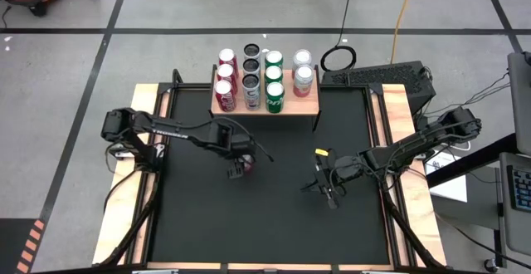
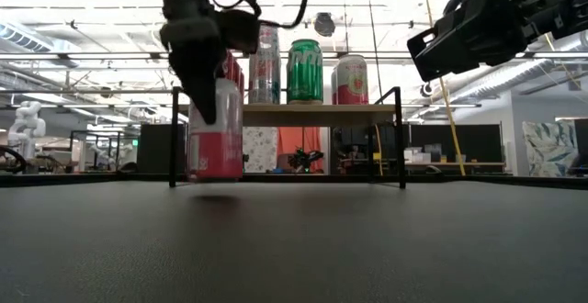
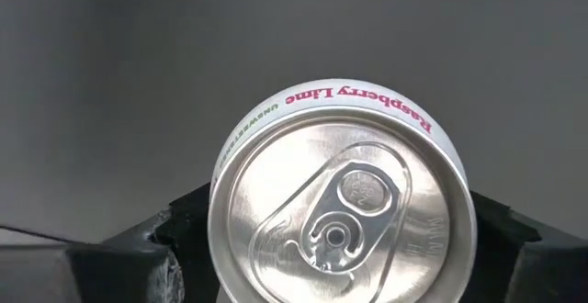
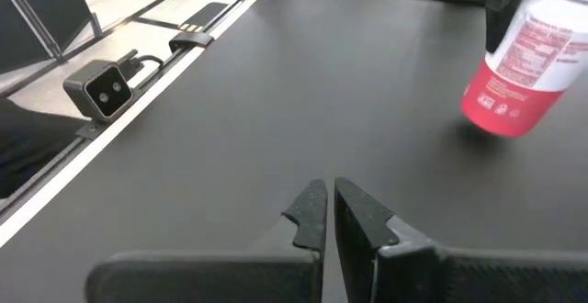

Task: Place canned beverage on shelf
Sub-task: Put the pink soda can aligned with the other pink soda can on the shelf

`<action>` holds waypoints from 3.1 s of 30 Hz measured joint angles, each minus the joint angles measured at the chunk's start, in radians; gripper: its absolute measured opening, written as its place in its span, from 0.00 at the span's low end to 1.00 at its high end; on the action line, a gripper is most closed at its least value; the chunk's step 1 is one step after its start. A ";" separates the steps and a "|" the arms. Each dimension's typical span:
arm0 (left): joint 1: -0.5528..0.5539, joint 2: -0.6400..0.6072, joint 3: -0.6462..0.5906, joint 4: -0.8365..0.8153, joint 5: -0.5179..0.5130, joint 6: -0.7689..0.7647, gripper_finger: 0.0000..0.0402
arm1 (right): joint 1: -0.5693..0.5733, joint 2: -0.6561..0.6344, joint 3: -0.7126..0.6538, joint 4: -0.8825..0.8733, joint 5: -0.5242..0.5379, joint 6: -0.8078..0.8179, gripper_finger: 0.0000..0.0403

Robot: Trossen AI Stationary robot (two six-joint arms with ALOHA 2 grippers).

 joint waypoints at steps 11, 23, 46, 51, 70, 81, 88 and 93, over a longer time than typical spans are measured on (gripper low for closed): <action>-0.042 -0.019 0.123 -0.006 0.032 0.081 0.74 | -0.002 0.076 0.001 0.191 0.100 0.048 0.05; -0.144 -0.019 0.226 0.031 0.028 0.273 0.74 | -0.002 0.173 0.001 0.359 0.241 0.089 0.27; -0.250 -0.019 0.239 0.286 -0.001 1.052 0.74 | -0.063 0.177 0.001 0.430 -0.006 0.241 0.83; -0.255 -0.019 0.239 0.338 -0.001 1.145 0.74 | -0.107 0.177 0.001 0.434 -0.126 0.282 0.89; -0.247 -0.018 0.238 0.390 0.063 1.250 0.74 | -0.218 0.177 0.217 0.165 -0.447 0.211 0.98; -0.240 -0.015 0.238 0.422 0.065 1.287 0.74 | -0.222 0.177 0.333 -0.004 -0.479 0.115 0.98; -0.235 -0.010 0.237 0.446 0.064 1.350 0.74 | -0.225 0.181 0.347 -0.035 -0.503 0.100 0.98; -0.233 -0.010 0.237 0.458 0.061 1.357 0.74 | -0.225 0.181 0.347 -0.035 -0.525 0.084 0.97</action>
